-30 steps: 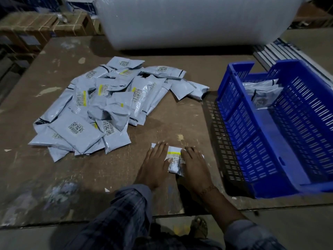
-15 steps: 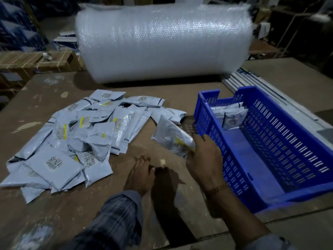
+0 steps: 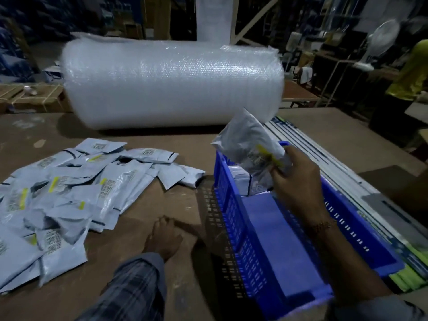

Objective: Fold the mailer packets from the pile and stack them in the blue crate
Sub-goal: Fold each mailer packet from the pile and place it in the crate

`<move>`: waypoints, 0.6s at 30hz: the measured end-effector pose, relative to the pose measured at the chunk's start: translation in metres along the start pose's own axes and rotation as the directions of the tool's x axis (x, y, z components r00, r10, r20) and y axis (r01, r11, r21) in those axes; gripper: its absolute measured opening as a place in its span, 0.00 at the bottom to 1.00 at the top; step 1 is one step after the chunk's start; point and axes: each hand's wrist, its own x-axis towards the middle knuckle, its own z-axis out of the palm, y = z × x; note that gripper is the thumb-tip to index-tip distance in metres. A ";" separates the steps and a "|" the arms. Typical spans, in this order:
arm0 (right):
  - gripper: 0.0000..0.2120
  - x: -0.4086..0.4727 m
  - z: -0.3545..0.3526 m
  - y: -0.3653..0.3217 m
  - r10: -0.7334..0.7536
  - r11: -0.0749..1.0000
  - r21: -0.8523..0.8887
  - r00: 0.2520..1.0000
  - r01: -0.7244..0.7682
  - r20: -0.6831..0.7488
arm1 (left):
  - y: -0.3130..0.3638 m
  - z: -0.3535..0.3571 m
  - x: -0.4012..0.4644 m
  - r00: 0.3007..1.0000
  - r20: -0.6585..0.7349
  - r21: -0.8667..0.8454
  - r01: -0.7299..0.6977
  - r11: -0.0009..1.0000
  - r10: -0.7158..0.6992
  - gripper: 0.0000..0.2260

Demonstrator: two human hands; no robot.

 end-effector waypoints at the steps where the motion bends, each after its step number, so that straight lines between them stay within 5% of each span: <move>1: 0.07 0.006 0.001 0.015 0.001 1.000 -0.022 1.000 -0.002 -0.027 | 0.005 0.003 0.001 0.999 0.027 0.023 0.026 0.999 -0.027 0.35; 8: 0.09 0.023 0.037 0.100 0.128 0.957 -0.282 0.969 -0.065 0.209 | 0.024 0.023 0.004 0.962 0.183 0.070 0.193 0.979 -0.202 0.44; 11: 0.17 0.027 0.062 0.123 0.159 0.922 -0.386 0.923 -0.011 0.352 | 0.028 0.014 0.001 0.950 0.232 0.050 0.203 0.978 -0.209 0.48; 18: 0.14 0.041 0.119 0.178 0.120 0.831 -0.518 0.844 0.203 0.523 | 0.031 0.009 0.001 0.933 0.275 0.040 0.230 0.972 -0.232 0.52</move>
